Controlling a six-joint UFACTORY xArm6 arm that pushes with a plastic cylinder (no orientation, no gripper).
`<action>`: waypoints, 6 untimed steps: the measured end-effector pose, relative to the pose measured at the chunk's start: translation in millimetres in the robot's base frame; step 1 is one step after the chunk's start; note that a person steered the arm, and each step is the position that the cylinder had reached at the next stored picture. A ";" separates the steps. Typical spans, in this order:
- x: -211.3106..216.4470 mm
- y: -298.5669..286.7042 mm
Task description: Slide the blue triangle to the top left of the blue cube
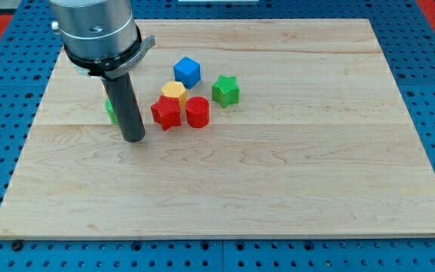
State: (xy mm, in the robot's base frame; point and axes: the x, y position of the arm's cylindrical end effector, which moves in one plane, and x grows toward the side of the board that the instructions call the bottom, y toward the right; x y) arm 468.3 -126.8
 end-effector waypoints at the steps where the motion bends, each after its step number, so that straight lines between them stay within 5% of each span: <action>1: 0.0 -16.0; 3: -1.7 -95.3; 5: -104.1 -133.7; 6: -150.4 -82.5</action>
